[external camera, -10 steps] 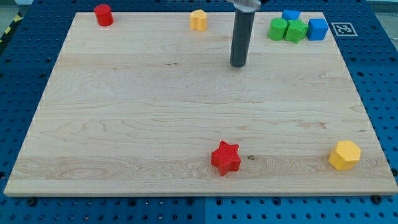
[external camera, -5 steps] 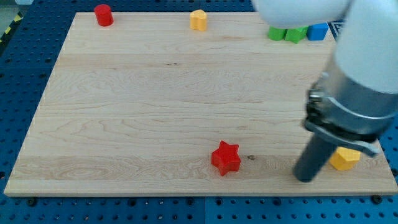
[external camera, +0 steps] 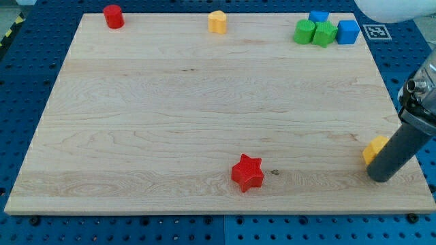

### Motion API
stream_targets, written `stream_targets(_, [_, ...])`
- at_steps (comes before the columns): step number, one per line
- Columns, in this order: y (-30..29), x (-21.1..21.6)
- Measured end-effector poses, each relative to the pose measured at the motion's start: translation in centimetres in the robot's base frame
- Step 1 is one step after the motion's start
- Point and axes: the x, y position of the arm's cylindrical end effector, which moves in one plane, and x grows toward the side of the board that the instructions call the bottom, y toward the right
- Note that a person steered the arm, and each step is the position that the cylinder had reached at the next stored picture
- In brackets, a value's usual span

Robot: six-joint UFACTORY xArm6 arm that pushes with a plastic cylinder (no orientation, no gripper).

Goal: Move the yellow hexagon slightly up

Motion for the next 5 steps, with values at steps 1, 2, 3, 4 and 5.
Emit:
stream_targets(1, [2.0, -1.1])
stream_targets(2, [3.3, -2.4])
stream_targets(3, [2.9, -3.9])
stream_targets(4, [1.3, -4.8])
stream_targets(5, [1.1, -5.5])
